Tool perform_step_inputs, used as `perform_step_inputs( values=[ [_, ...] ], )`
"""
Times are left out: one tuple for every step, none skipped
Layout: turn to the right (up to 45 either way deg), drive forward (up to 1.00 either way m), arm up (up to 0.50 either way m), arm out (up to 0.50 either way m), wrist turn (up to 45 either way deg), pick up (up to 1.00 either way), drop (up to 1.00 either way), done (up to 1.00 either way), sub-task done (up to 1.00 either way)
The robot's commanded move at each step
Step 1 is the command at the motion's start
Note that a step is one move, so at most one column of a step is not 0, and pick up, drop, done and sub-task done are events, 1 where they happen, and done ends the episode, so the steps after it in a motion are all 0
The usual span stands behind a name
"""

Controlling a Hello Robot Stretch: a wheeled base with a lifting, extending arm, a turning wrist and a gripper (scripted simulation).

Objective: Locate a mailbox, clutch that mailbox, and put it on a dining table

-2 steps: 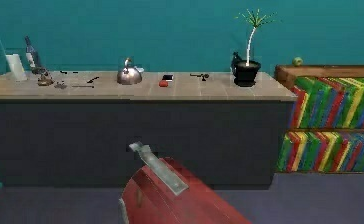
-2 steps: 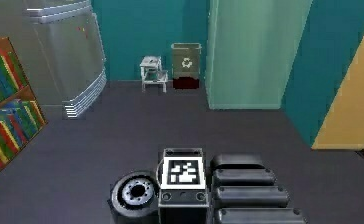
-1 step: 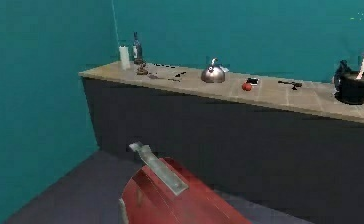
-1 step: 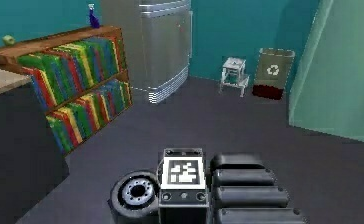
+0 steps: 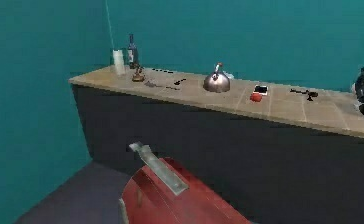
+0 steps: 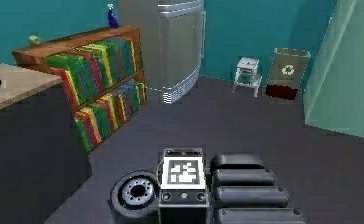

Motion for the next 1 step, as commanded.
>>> perform_step_inputs(
  values=[
    [-6.0,0.0,0.0,0.0,0.0,0.0,0.0,0.0,0.0]
  ],
)
